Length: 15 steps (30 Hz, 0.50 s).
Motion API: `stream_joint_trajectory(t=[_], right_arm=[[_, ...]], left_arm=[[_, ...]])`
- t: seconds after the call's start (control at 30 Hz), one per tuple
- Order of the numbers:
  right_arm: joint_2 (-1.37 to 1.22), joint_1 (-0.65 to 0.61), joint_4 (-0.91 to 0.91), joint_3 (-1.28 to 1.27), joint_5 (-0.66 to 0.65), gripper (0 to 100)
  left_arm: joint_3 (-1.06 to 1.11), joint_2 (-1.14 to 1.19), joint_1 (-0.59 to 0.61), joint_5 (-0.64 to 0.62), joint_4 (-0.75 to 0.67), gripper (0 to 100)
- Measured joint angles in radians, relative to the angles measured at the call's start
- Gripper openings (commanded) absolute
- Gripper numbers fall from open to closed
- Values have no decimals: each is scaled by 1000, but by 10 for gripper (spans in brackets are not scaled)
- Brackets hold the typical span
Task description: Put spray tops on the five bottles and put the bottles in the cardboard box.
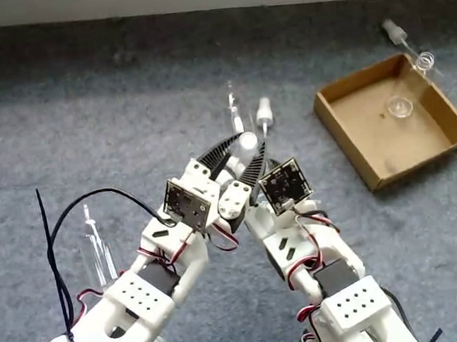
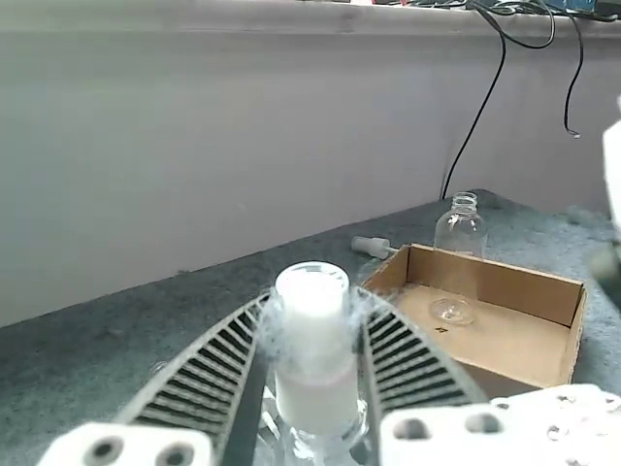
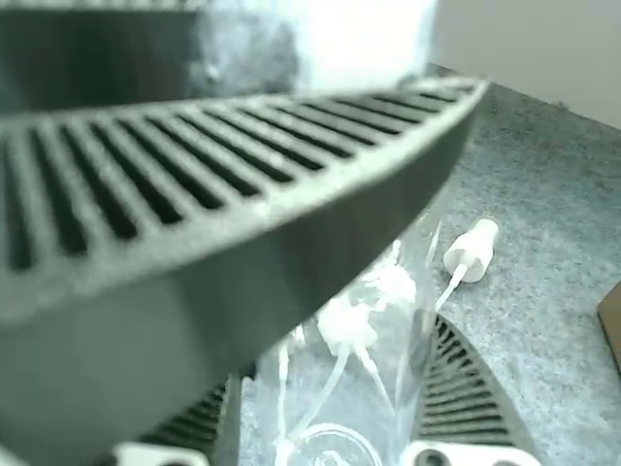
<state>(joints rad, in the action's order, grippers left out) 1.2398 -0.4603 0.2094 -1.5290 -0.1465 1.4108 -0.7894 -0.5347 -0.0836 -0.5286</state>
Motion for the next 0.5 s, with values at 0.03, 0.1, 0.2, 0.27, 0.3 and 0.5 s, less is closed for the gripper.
stream_joint_trajectory(t=[0.03,0.1,0.2,0.27,0.3,0.5], right_arm=[[0,0,0,0,0,134],[0,0,0,0,0,134],[0,2,0,0,0,134],[0,3,0,0,0,134],[2,5,0,2,0,134],[2,18,0,2,0,134]], left_arm=[[0,0,3,0,0,29],[0,0,6,0,0,91],[0,0,8,0,2,171],[0,0,8,3,8,181],[0,0,9,3,28,178],[2,2,18,-2,103,182]])
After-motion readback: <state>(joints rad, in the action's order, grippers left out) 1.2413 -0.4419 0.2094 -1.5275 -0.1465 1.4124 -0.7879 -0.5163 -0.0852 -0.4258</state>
